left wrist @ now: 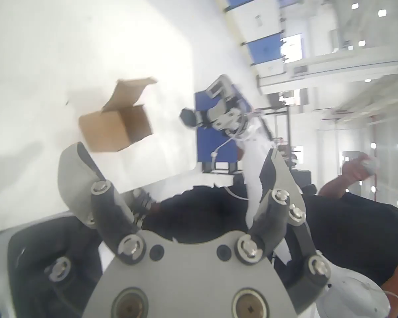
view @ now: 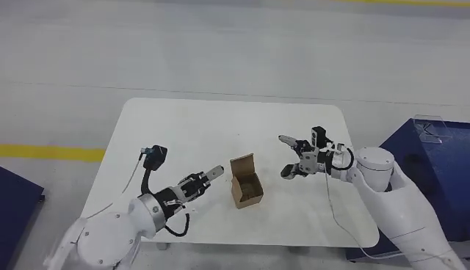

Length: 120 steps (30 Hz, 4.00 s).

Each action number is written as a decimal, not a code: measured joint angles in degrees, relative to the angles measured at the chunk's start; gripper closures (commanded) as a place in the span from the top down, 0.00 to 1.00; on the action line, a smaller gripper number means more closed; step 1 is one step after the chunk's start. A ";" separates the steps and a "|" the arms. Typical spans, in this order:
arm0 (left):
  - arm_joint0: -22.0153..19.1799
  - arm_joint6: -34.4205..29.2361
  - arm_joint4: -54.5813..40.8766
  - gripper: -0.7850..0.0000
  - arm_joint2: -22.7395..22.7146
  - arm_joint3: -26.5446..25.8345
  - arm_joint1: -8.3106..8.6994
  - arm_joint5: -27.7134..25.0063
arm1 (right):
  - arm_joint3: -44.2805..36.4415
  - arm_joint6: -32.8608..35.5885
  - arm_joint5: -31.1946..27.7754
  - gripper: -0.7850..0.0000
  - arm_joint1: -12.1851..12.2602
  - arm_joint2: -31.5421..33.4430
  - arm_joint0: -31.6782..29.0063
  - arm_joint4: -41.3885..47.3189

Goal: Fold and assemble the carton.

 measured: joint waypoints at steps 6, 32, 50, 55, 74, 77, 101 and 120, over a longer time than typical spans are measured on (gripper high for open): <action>-9.97 -8.40 16.38 1.00 13.13 10.20 -0.61 12.88 | -2.54 1.79 -0.59 1.00 0.62 -5.98 2.93 -27.37; -28.75 -2.21 9.16 1.00 34.36 36.54 -7.77 18.91 | -4.13 3.84 -4.71 1.00 -1.00 -14.11 2.15 -40.43; -29.38 -2.21 7.85 1.00 33.30 40.85 -10.21 18.91 | -3.91 1.80 -1.67 1.00 -3.37 -19.06 3.25 -45.36; -29.10 -2.21 8.00 1.00 32.53 41.49 -10.81 18.91 | -4.40 0.59 -0.20 1.00 -3.90 -20.21 3.25 -48.19; -26.64 -1.91 9.00 1.00 30.53 39.47 -12.55 18.91 | -2.86 0.02 -1.91 1.00 -4.76 -17.55 2.70 -47.81; -24.77 -0.32 9.20 1.00 27.67 35.43 -12.16 18.91 | -3.87 -0.19 -4.59 1.00 -4.58 -15.82 1.81 -46.16; -26.96 10.18 12.14 1.00 21.46 41.88 -13.99 18.91 | -16.02 8.35 -18.76 1.00 1.00 -0.68 -17.85 -55.19; -24.75 4.66 15.04 1.00 23.99 37.49 -13.54 18.10 | -12.07 1.22 -12.87 1.00 -1.86 -7.64 -13.53 -59.95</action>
